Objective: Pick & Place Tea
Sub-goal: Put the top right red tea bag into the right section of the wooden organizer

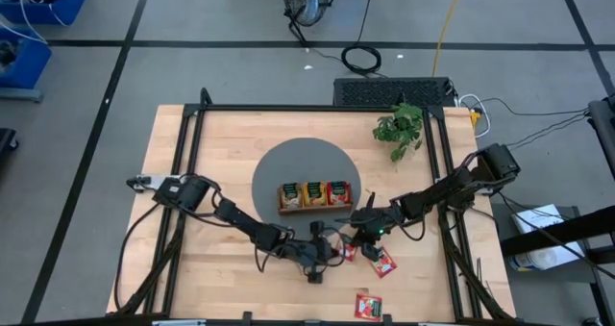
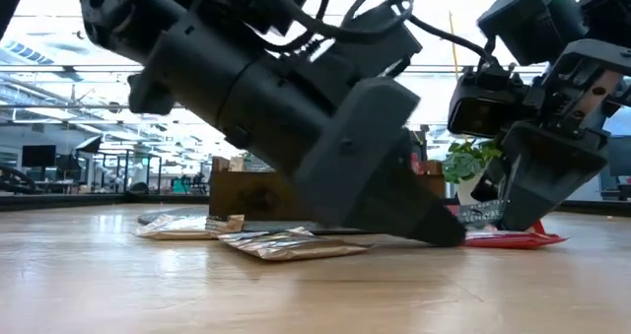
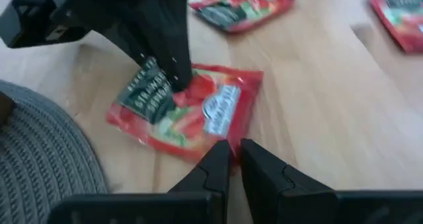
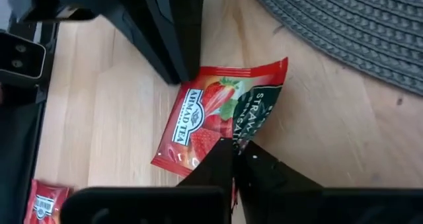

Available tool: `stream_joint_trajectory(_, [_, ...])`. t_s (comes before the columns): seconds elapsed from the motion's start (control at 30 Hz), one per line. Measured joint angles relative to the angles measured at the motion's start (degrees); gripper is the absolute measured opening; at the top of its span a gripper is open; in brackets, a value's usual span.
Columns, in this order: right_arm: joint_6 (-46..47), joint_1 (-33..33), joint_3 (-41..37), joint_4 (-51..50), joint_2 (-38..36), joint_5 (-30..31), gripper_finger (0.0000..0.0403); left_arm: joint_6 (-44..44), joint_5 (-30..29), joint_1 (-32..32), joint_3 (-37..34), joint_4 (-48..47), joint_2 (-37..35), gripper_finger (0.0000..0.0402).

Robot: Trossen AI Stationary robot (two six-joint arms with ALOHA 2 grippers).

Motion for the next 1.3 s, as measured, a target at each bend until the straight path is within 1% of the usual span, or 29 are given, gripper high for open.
stream_joint_trajectory(0.13, [-1.0,0.0,-0.04,0.47,-0.12,-0.04,0.0003,1.54,-0.35,-1.66,-0.2,-3.9,-3.22,0.0042])
stream_joint_trajectory(0.23, [-2.67,0.02,-0.1,1.02,-1.12,-0.14,0.0001,1.93,-1.89,-3.29,-0.2,-6.58,-5.97,0.0042])
stream_joint_trajectory(0.37, [-4.07,-0.17,0.12,0.97,-5.26,-0.17,0.0001,2.37,-5.17,-5.78,-0.07,-10.22,-9.91,0.0042])
stream_joint_trajectory(0.43, [-5.9,-0.46,1.11,-1.57,-8.7,-0.18,0.0001,2.69,-6.54,-7.43,-0.09,-12.18,-11.76,0.0042])
stream_joint_trajectory(0.53, [-9.19,-0.68,6.09,-9.83,-14.05,0.78,0.0,3.65,-7.23,-9.85,-0.09,-12.61,-14.39,0.0042])
stream_joint_trajectory(0.6, [-12.93,-0.68,10.71,-17.79,-16.95,3.23,0.0,4.73,-9.17,-11.57,-0.05,-13.35,-16.0,0.0042])
stream_joint_trajectory(0.67, [-17.22,-0.92,16.15,-27.31,-18.71,6.25,0.0,5.52,-11.78,-13.38,-0.02,-15.07,-17.39,0.0042])
stream_joint_trajectory(0.73, [-21.77,-2.16,22.54,-39.28,-19.39,9.82,0.0,5.71,-14.74,-15.14,-0.01,-16.98,-18.55,0.0042])
stream_joint_trajectory(0.83, [-26.12,-4.9,31.62,-55.69,-18.25,15.49,0.0,4.98,-19.97,-17.66,0.02,-20.5,-19.46,0.0042])
stream_joint_trajectory(0.9, [-28.51,-6.7,35.37,-61.0,-16.5,17.88,0.0,4.42,-23.05,-18.97,0.02,-22.26,-19.45,0.0042])
stream_joint_trajectory(1.0, [-32.35,-8.67,38.61,-62.56,-13.68,17.96,0.0,4.27,-26.03,-20.1,0.02,-23.31,-19.45,0.0042])
stream_joint_trajectory(1.2, [-39.86,-10.0,39.74,-62.64,-8.23,17.99,0.0,1.75,-26.29,-20.83,0.04,-25.1,-19.45,0.0042])
stream_joint_trajectory(1.3, [-41.2,-10.98,39.74,-62.95,-6.03,18.05,0.0,-0.38,-26.27,-20.88,0.04,-26.94,-19.45,0.0042])
